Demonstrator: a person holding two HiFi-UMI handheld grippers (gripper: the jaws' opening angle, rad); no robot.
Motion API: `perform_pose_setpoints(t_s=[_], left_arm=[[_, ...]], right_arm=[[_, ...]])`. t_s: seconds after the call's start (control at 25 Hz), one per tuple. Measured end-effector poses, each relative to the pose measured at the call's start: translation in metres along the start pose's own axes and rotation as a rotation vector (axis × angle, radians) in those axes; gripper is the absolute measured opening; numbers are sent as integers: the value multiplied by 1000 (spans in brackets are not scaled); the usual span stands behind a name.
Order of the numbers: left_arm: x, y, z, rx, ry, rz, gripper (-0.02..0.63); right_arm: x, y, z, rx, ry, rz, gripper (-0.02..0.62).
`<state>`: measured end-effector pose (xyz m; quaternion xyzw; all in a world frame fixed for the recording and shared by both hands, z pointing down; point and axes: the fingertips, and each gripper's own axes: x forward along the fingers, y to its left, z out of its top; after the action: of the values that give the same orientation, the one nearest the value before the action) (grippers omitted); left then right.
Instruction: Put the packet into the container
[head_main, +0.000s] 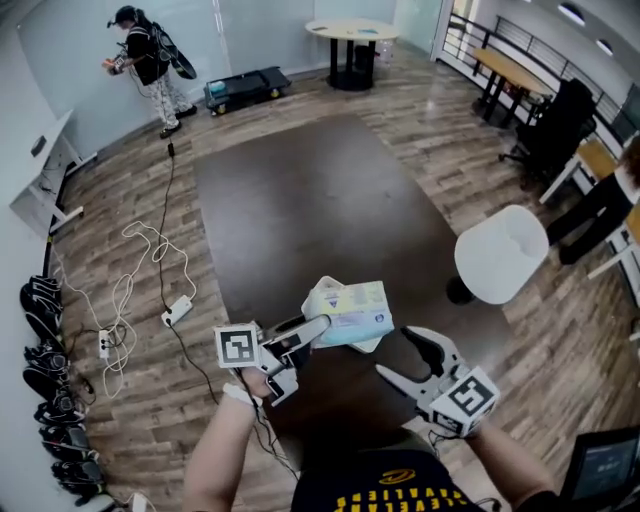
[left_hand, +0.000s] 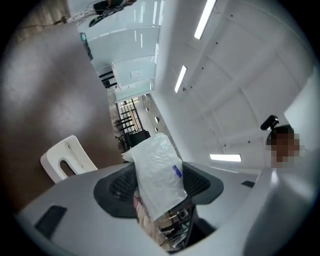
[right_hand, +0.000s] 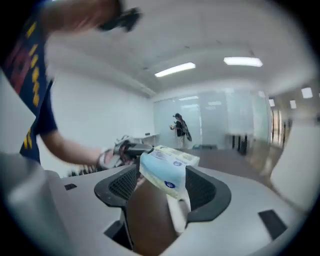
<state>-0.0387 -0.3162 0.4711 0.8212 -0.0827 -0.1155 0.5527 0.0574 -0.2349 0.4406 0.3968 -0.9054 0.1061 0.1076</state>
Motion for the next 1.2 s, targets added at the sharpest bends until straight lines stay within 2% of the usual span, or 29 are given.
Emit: perform_pose_setpoints(t_s=[0.08,0.12,0.16,0.24,0.32,0.36,0.48,0.6,0.72,0.8,0.96,1.12,1.2], left_arm=[[-1,4,-2,84,69,19,264],[1,5,-4,123,105,29,264],[3,7,-7,157,140,38,264],[10,7,-12,205,202,38,263],[18,5,-16,215,250,19,264],[22,6,-17,214,269,17,264],[34,22,-18,232,330,87,264],[49,50,-13,260,358,203,289],[50,75,-7,282,351,309,306],[47,90,-5,277,345,351,308],[45,126,-7,244,360,434,308],[48,160,-14,302,412,558,307],[50,173,-15,327,436,594,304]], right_arm=[[4,-29,-8,411,-24,35,308],[7,-42,-13,556,-31,48,308],[11,-50,-20,655,-24,62,308],[23,-57,-35,767,15,97,308],[34,-56,-46,863,31,150,307],[38,-56,-51,909,33,169,282],[42,-66,-71,980,41,152,184],[49,-82,-91,1035,37,96,129],[57,-93,-102,1075,-1,78,120],[63,-96,-108,1096,-7,61,118],[71,-103,-151,1203,105,-79,118],[87,-104,-171,1200,111,-103,118],[94,-108,-177,1194,96,-131,118]])
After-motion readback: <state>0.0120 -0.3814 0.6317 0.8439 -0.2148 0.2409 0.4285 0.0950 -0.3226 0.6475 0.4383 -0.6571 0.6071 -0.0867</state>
